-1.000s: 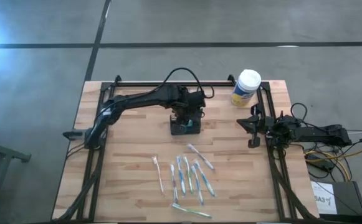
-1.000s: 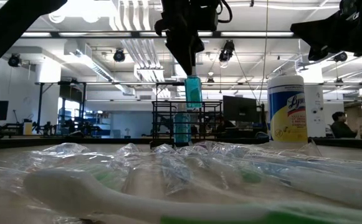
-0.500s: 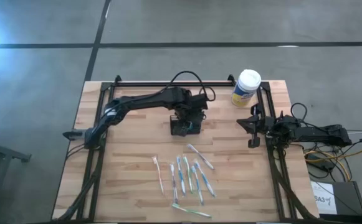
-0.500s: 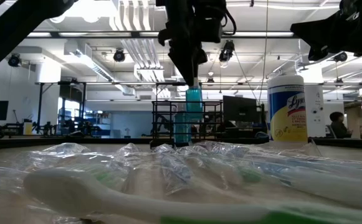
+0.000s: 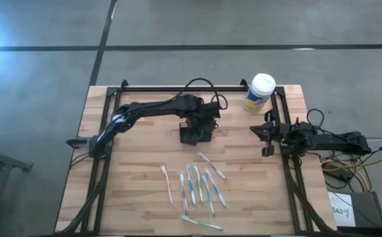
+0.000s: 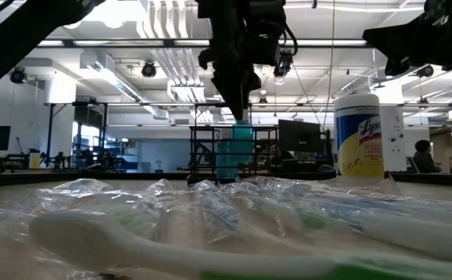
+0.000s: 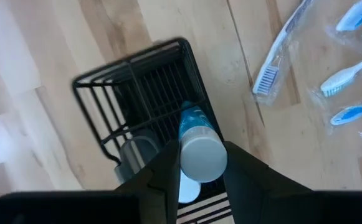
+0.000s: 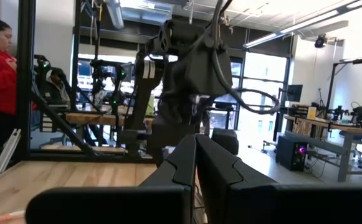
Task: Pick & Place toothbrushing station
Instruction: Put the mouthwash into the mesh organizer, then put the right violet toothbrush into the mesh organizer
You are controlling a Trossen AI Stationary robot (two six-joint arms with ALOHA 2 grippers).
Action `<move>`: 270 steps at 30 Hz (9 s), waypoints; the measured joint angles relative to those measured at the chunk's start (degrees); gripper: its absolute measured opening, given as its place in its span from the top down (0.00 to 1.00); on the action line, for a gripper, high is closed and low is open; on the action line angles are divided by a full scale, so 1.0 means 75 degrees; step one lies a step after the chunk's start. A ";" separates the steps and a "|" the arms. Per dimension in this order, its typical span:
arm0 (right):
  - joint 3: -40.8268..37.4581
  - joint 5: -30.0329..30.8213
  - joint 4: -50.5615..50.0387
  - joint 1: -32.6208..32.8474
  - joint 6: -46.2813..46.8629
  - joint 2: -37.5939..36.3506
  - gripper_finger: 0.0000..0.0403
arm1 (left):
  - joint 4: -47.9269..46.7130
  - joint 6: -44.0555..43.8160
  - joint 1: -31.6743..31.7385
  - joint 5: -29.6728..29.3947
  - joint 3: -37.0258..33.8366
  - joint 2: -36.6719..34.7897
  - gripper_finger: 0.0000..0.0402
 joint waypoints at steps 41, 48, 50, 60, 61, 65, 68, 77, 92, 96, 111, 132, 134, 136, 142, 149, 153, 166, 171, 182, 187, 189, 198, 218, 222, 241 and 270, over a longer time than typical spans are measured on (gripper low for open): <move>-0.0003 -0.0006 -0.0003 -0.0003 -0.0009 0.0003 0.98 | 0.0528 0.0125 0.0051 0.0117 -0.0578 -0.0455 0.57; -0.0003 -0.0005 -0.0010 -0.0003 -0.0009 0.0004 0.98 | -0.0662 -0.0064 0.0054 0.0257 -0.0073 -0.0980 0.58; -0.0003 -0.0003 -0.0046 -0.0003 -0.0009 0.0000 0.98 | -0.0661 -0.0213 0.0045 0.0412 -0.0248 -0.1450 0.59; -0.0003 -0.0001 -0.0169 0.0000 0.0090 0.0000 0.98 | 0.3494 -0.1260 0.0030 0.1799 -0.4461 -0.5421 0.77; -0.0003 -0.0003 -0.0169 0.0000 0.0099 0.0000 0.98 | 0.4135 -0.1624 0.0036 0.1469 -0.5082 -0.5867 0.80; -0.0003 -0.0003 -0.0169 0.0000 0.0140 0.0000 0.98 | 0.6319 -0.3485 0.0042 -0.0240 -0.7434 -0.7636 0.90; -0.0003 -0.0001 -0.0166 0.0000 0.0137 0.0000 0.98 | 0.7224 -0.4388 0.0036 -0.0406 -0.8915 -0.8869 0.98; -0.0003 -0.0002 -0.0108 0.0000 0.0137 0.0000 0.98 | 0.9312 -0.4723 -0.0322 -0.0265 -1.1869 -1.1321 0.99; -0.0003 0.0005 -0.0227 0.0000 0.0243 0.0006 0.98 | 1.1610 -0.3654 -0.0372 -0.0265 -1.4354 -1.2806 1.00; -0.0003 0.0005 -0.0289 0.0000 0.0280 0.0006 0.98 | 1.1276 -0.3420 -0.0372 -0.0216 -1.4565 -1.3307 1.00; -0.0003 0.0577 -0.1167 0.0000 0.1111 0.0009 0.98 | 1.1232 -0.3270 -0.0369 -0.0055 -1.5606 -1.4573 0.99; 0.2090 0.2559 -0.4484 0.0000 0.4330 0.2294 0.98 | 1.1113 -0.3298 -0.0361 -0.0171 -1.5797 -1.4697 0.98; 0.2736 0.2359 -0.5149 0.0000 0.4359 0.2873 0.98 | 1.1108 -0.3300 -0.0357 -0.0207 -1.5735 -1.4697 0.98; 0.3305 0.2103 -0.5728 0.0004 0.4480 0.3499 0.98 | 1.1093 -0.3303 -0.0357 -0.0207 -1.5716 -1.4697 0.98; 0.4442 0.1019 -0.6176 0.0070 0.4722 0.5486 0.98 | 1.1093 -0.3521 -0.0357 -0.0207 -1.5686 -1.4705 0.98; 0.5261 0.0650 -0.6146 0.0369 0.5330 0.7782 0.98 | 1.1077 -0.3938 -0.0360 -0.0193 -1.5680 -1.4708 0.98; 0.5811 0.0533 -0.6119 0.0675 0.5589 0.8997 0.98 | 1.1051 -0.3952 -0.0360 -0.0140 -1.5680 -1.4708 0.98; 0.8281 0.0367 -0.6241 0.1569 0.4936 1.2058 0.97 | 1.1019 -0.4140 -0.0366 -0.0106 -1.5680 -1.4708 0.98; 0.9187 0.0373 -0.7320 0.1615 0.5495 1.2730 0.86 | 1.1018 -0.4142 -0.0366 -0.0073 -1.5704 -1.4708 0.98; 0.9320 0.0373 -0.7516 0.1667 0.6414 1.3389 0.52 | 1.0826 -0.4218 -0.0366 0.0026 -1.5744 -1.4705 0.98; 0.9326 0.0370 -0.7470 0.1667 0.6548 1.3643 0.47 | 1.0826 -0.4230 -0.0365 0.0041 -1.5744 -1.4705 0.98; 0.9326 0.0373 -0.7480 0.1667 0.6554 1.3805 0.47 | 1.0826 -0.4230 -0.0366 0.0038 -1.5744 -1.4705 0.98; 0.9372 0.0407 -0.7460 0.1658 0.6408 1.4323 0.53 | 1.0826 -0.4253 -0.0366 0.0038 -1.5747 -1.4705 0.98; 0.9289 0.1681 -0.7244 0.2292 0.5354 1.2395 0.98 | 1.0868 -0.4291 -0.0364 0.0026 -1.5753 -1.4705 0.98; 0.9184 0.2181 -0.7119 0.2713 0.5158 1.1561 0.98 | 1.0870 -0.4303 -0.0366 0.0026 -1.5753 -1.4705 0.98; 0.4003 0.3859 -0.1033 0.4266 0.2289 0.6213 0.98 | 1.0887 -0.4457 -0.0363 0.0023 -1.5753 -1.4705 0.98; 0.0456 0.3350 0.2227 0.4264 0.0842 0.3520 0.98 | 1.0887 -0.4472 -0.0360 -0.0189 -1.5768 -1.4694 0.98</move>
